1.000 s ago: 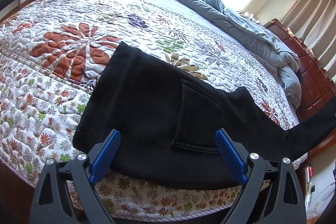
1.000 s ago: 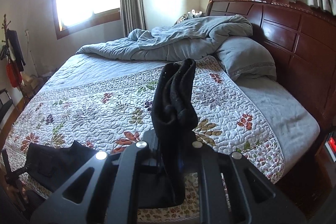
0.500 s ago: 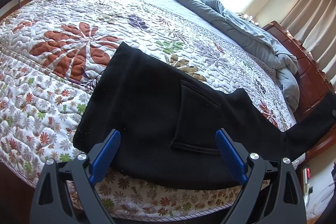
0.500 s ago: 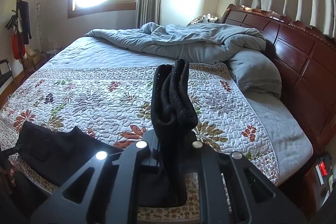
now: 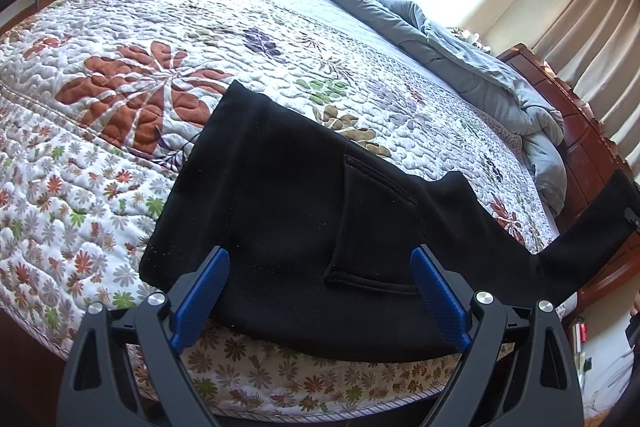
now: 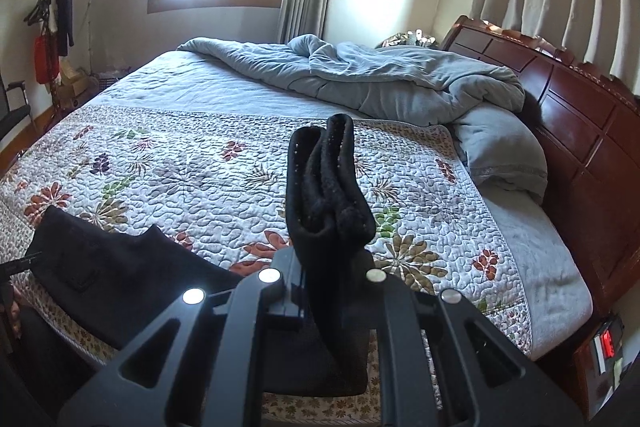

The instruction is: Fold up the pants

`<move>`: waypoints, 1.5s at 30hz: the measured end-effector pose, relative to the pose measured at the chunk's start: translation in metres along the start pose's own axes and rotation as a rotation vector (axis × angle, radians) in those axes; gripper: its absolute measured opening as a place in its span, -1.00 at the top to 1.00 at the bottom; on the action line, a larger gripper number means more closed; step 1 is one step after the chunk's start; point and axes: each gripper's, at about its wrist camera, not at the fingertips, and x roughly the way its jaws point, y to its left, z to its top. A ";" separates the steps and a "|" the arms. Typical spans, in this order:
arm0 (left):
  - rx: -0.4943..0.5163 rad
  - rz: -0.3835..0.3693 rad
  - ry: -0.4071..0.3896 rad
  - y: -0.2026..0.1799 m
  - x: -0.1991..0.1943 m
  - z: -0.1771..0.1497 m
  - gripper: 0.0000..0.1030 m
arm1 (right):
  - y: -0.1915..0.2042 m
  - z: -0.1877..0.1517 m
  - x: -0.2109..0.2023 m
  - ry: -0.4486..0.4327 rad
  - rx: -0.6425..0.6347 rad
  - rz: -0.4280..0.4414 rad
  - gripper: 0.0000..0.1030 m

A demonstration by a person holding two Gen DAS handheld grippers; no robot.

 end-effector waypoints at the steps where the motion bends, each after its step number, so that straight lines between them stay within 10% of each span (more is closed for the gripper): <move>1: -0.001 -0.001 0.000 0.000 0.000 0.000 -0.79 | 0.002 0.000 0.001 0.002 -0.003 0.003 0.80; 45: -0.002 0.007 0.003 -0.011 0.008 0.005 -0.79 | 0.104 -0.022 0.044 0.054 -0.274 0.044 0.80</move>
